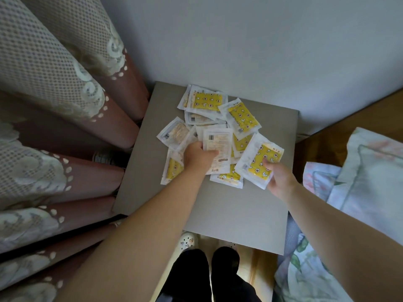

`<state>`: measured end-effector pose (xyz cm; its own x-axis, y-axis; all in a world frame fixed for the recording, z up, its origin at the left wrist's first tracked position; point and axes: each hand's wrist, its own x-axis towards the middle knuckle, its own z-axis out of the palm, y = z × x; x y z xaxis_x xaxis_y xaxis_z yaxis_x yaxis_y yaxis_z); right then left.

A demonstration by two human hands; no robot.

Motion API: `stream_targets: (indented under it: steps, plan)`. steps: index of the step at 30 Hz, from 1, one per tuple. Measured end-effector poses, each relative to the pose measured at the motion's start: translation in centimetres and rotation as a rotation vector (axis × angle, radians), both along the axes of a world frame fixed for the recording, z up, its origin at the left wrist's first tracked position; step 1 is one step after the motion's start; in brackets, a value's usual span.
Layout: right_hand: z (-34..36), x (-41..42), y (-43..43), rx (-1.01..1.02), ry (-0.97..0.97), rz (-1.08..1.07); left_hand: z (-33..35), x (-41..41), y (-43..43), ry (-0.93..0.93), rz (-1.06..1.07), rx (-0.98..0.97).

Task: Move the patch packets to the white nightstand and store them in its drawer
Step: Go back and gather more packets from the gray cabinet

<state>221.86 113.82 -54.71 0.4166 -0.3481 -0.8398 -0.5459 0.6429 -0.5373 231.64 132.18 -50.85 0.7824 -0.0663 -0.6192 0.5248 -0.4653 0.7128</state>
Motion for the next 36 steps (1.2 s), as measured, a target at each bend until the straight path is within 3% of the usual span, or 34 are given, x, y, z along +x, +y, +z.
stream_targets:
  steps: [5,9,14,19,25,31,36]
  plan:
    - [-0.9,-1.1,0.1,-0.092,0.062,-0.163,-1.5,-0.2,-3.8,-0.129,-0.063,0.291]
    - [-1.9,-0.8,0.3,-0.147,0.094,-0.075,-1.9,0.6,-5.2,-0.132,-0.145,0.375]
    - [-2.2,-0.9,0.0,-0.137,0.121,0.014,-1.8,0.8,-4.5,0.059,0.144,0.145]
    - [-1.0,-0.8,-0.1,-0.080,0.091,0.032,-1.5,0.9,-2.3,0.147,0.027,0.096]
    - [2.1,-2.3,0.4,0.123,0.008,-0.011,0.9,-0.3,1.6,0.201,0.025,-0.112]
    - [8.5,-5.5,2.2,0.251,-0.151,-0.035,5.7,-3.6,3.6,0.184,0.035,-0.222]
    - [13.2,-9.4,5.5,0.271,-0.153,-0.020,9.2,-7.6,5.4,0.206,-0.045,-0.292]
